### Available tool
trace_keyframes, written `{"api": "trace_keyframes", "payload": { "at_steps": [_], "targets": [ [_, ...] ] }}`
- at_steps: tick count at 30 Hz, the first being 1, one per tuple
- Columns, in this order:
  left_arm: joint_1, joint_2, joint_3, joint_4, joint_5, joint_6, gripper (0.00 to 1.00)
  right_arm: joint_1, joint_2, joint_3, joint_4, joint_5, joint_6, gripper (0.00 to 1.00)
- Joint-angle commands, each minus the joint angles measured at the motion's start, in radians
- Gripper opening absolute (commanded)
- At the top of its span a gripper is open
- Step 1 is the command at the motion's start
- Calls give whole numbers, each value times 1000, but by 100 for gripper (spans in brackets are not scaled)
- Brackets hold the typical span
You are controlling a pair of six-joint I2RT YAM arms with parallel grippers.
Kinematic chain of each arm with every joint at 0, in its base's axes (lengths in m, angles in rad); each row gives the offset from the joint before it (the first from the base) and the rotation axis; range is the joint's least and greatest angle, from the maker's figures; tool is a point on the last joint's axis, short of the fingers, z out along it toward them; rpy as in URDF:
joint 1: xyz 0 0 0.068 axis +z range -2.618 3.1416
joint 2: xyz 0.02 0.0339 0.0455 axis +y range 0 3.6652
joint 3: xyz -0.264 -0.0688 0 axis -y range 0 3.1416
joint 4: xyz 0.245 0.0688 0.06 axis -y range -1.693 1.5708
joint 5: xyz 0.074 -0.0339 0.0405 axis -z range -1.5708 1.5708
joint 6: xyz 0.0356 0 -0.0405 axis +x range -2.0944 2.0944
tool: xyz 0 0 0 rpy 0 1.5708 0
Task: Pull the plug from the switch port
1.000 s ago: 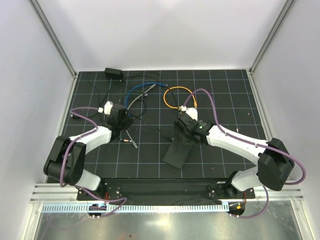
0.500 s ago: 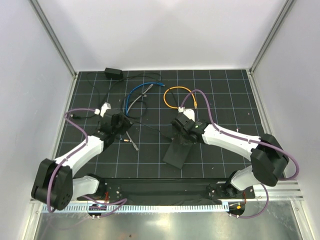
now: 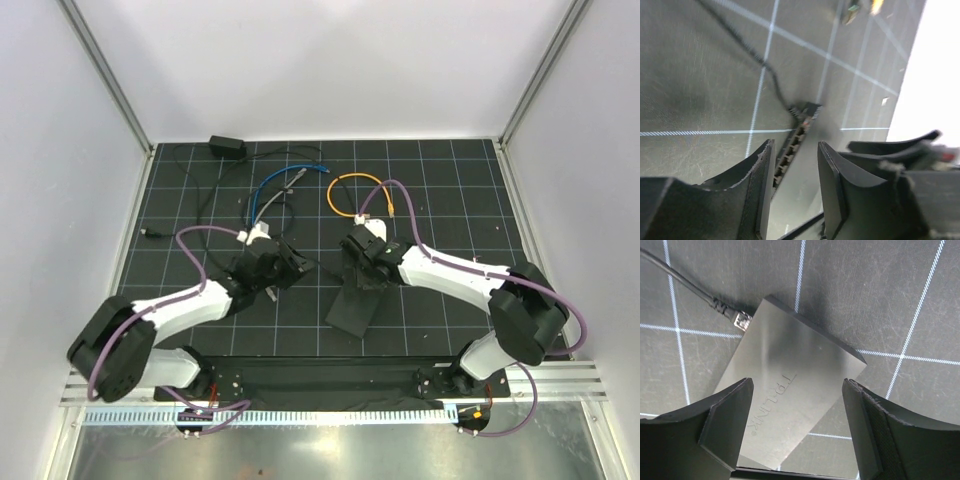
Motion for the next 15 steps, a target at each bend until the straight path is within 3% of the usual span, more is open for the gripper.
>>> {"api": "trace_keyframes", "payload": {
  "at_steps": [1, 9, 15],
  "targets": [
    [-40, 85, -15, 158, -3, -53, 42, -19, -2, -4, 48, -9, 23, 78],
    [-134, 317, 19, 349, -19, -106, 40, -33, 9, -40, 85, -6, 29, 70],
    [-176, 328, 39, 353, -115, -122, 42, -58, 20, -55, 106, -9, 3, 65]
  ]
}}
